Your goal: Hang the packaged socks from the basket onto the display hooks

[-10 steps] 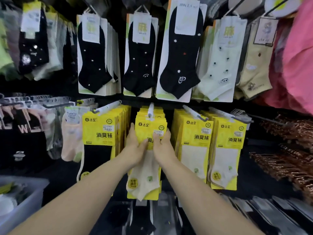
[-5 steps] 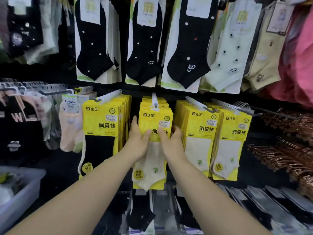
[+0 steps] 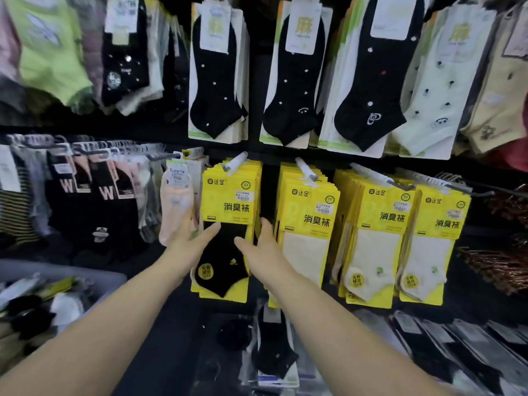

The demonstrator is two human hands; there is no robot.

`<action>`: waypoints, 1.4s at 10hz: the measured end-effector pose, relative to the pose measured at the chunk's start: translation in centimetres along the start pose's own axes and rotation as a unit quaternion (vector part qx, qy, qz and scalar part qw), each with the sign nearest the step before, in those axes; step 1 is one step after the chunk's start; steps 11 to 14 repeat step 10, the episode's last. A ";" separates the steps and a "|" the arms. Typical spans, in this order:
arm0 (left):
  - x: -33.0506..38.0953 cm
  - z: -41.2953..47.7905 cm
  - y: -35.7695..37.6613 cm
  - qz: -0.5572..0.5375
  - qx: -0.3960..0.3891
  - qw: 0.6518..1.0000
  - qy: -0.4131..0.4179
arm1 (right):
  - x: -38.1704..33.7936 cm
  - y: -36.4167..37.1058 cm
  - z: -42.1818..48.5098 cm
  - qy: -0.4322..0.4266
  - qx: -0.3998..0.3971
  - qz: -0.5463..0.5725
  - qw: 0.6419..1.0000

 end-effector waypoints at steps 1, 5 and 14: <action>-1.6 1.7 0.7 -0.063 -0.044 0.994 -0.072 | 0.3 1.0 2.1 0.037 0.018 0.041 0.998; -4.8 2.5 0.3 -0.052 -0.077 0.992 -0.089 | 3.5 3.5 3.1 -0.013 0.051 0.077 0.996; -3.5 -1.8 -2.5 -0.013 -0.033 0.995 -0.089 | 2.1 -1.4 -3.6 0.045 -0.040 0.025 0.998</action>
Point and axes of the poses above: each hand's wrist, its own z-axis towards the middle knuckle, its own y-axis out of the palm, x = y × z, the point moved 2 cm from there along z, towards the middle knuckle, and after that the axes turned 8 degrees about -z, right-handed, at the moved point
